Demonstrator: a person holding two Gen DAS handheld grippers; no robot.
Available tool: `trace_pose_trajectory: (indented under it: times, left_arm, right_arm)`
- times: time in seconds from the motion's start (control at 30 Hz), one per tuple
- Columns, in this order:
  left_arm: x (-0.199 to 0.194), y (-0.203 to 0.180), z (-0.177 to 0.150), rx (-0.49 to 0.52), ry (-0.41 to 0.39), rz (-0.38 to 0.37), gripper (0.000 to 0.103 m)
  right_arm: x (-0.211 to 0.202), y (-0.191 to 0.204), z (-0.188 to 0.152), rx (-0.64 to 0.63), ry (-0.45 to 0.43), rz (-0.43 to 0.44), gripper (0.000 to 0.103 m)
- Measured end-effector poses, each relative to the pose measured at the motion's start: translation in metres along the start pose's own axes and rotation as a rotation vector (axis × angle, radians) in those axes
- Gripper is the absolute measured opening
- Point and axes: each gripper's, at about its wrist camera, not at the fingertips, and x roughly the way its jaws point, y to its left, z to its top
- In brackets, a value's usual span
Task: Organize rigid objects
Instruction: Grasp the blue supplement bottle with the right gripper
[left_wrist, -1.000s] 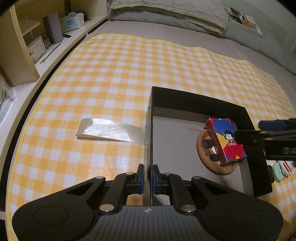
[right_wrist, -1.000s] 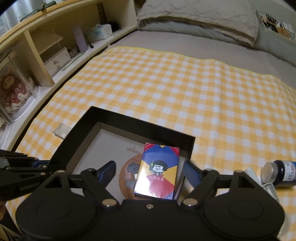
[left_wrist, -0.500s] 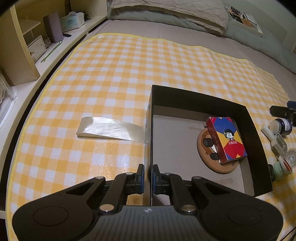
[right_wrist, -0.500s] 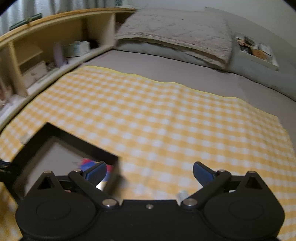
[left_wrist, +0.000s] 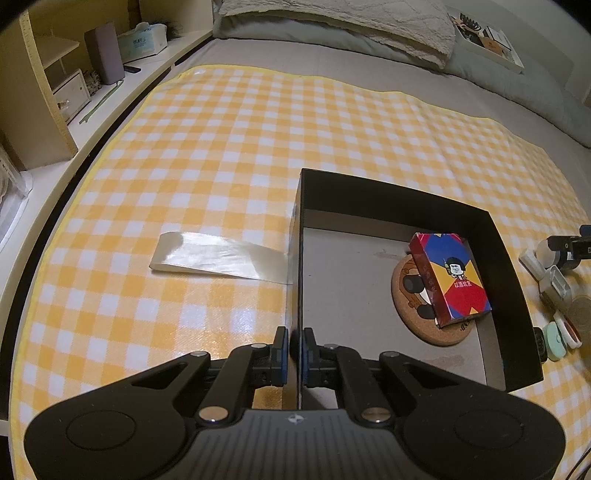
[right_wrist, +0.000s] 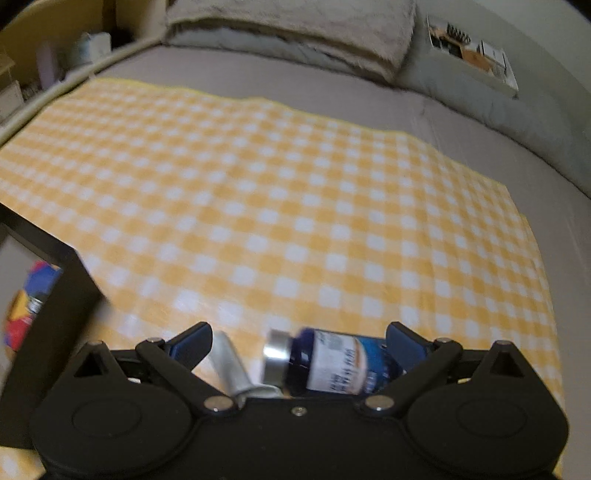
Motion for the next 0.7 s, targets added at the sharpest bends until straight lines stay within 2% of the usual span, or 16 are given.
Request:
trace_pose_trajectory:
  times: [0.17, 0.33, 0.47, 0.57, 0.7]
  left_arm:
    - [0.001, -0.003, 0.002, 0.006, 0.006, 0.003, 0.008]
    - [0.001, -0.003, 0.003, 0.01, 0.008, 0.004, 0.008]
    - [0.002, -0.003, 0.004, 0.012, 0.009, 0.005, 0.007]
    - [0.002, -0.003, 0.004, 0.011, 0.009, 0.004, 0.008]
    - [0.002, -0.003, 0.004, 0.012, 0.009, 0.005, 0.007]
  right_arm:
    - [0.018, -0.02, -0.006, 0.034, 0.063, -0.025, 0.101]
    - [0.03, -0.036, -0.008, 0.126, 0.118, 0.011, 0.102]
    - [0.035, -0.033, -0.008, 0.127, 0.135, 0.006, 0.102]
    - [0.034, -0.034, -0.009, 0.131, 0.133, 0.016, 0.095]
    - [0.035, -0.031, -0.007, 0.124, 0.143, 0.004, 0.095]
